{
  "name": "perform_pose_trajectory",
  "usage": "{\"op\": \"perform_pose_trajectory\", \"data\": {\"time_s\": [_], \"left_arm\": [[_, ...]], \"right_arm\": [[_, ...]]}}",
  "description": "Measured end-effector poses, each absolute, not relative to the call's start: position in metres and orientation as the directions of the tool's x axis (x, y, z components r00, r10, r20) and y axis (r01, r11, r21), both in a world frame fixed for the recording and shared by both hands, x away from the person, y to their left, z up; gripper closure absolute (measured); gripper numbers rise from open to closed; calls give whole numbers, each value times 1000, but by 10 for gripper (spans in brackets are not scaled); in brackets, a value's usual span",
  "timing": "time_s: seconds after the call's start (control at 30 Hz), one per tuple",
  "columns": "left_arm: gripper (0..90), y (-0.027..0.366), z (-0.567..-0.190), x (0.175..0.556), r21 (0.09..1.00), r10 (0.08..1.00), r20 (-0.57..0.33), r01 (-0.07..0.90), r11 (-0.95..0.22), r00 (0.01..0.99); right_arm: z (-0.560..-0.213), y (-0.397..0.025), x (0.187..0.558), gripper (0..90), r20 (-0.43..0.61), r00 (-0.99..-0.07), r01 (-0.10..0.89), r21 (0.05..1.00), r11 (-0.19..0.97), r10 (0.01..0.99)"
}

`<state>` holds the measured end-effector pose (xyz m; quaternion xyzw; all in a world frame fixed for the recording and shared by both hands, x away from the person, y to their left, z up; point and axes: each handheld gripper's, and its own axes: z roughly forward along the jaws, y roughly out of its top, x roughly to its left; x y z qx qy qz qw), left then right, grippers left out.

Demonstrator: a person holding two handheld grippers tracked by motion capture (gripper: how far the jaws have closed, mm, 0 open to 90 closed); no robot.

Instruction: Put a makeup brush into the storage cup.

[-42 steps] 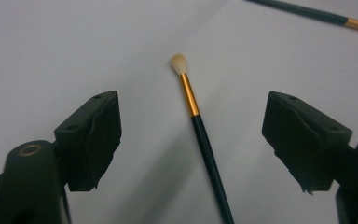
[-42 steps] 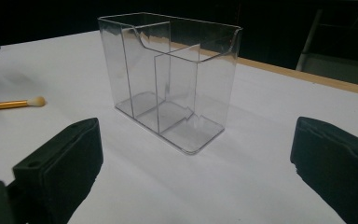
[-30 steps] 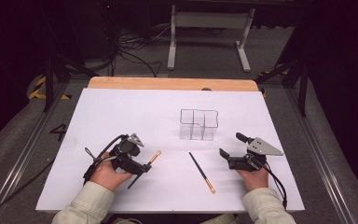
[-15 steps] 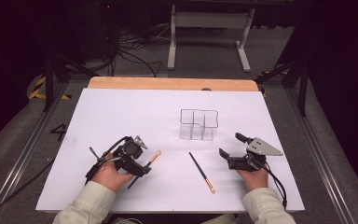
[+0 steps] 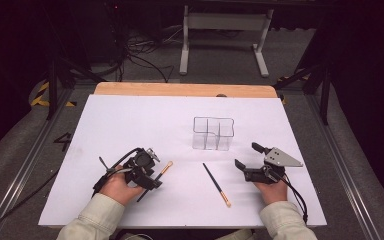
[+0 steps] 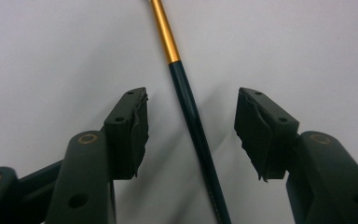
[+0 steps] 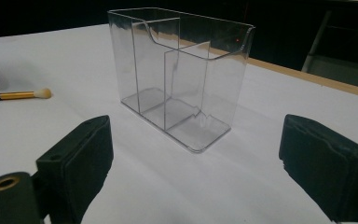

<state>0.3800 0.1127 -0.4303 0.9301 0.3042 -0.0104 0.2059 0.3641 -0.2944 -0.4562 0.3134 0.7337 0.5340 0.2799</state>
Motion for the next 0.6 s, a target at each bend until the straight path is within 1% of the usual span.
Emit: {"op": "perform_pose_trajectory", "data": {"time_s": [0.1, 0.33, 0.43, 0.6], "left_arm": [[520, 111, -431, 381, 362, 546, -150, 560, -746, 824], [566, 110, -432, 381, 357, 559, -150, 572, -739, 816], [632, 111, -432, 382, 355, 587, -153, 599, -718, 795], [713, 111, -432, 384, 343, 614, -146, 622, -704, 775]], "right_arm": [[-456, -295, 364, 102, -77, -647, 160, 959, 233, 759], [-456, -294, 364, 105, -80, -645, 161, 958, 238, 760], [-456, -294, 364, 109, -88, -646, 157, 957, 245, 758], [-456, -293, 363, 107, -96, -643, 152, 957, 249, 760]]}}
